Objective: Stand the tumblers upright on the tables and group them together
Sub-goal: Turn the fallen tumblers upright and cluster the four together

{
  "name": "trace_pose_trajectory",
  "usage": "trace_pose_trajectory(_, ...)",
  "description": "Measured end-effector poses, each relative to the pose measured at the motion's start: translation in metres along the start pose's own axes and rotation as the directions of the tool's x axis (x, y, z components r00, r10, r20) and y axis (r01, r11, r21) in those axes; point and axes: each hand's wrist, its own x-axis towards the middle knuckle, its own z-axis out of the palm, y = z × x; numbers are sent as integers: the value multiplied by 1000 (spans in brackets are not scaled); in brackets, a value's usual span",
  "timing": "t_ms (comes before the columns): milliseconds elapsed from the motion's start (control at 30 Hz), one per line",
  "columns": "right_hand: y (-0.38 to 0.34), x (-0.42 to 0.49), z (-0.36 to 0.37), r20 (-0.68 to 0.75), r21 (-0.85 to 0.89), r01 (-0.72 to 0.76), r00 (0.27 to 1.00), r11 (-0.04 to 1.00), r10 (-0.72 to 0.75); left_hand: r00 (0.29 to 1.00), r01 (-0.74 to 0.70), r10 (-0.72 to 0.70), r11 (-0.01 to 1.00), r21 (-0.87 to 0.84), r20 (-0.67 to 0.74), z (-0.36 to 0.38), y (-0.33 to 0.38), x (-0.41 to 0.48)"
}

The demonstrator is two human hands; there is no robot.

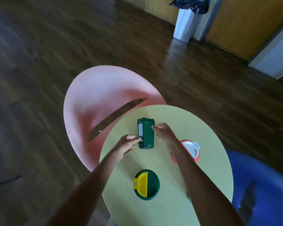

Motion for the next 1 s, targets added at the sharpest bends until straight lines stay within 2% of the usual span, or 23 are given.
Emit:
trace_pose_trajectory(133, 8, 27, 8, 17, 106, -111, 994, 988, 110, 999, 40, -39, 998, -38, 36, -4, -3, 27)
trace_pose_trajectory(233, 12, 37, 12, 79, 220, -180, 983, 959, 166, 991, 49, -44, 998, -33, 125, -4, -3, 38)
trace_pose_trajectory(433, 21, 41, 18, 138, 337, -230, 971, 913, 194, 976, 69, -38, 988, -140, 214, -1, -1, 49)
trace_pose_trajectory(600, 15, 38, 19, 126, 358, -176, 982, 917, 139, 984, -6, 32, 988, -152, 172, -7, 3, 47)
trace_pose_trajectory(800, -3, 22, 10, 99, 400, -23, 995, 916, -19, 979, -182, 188, 980, -81, 74, -21, 13, 35)
trace_pose_trajectory(1000, -13, -14, -3, 108, 461, 112, 977, 880, -181, 965, -252, 257, 962, -103, 45, -30, 20, 15)
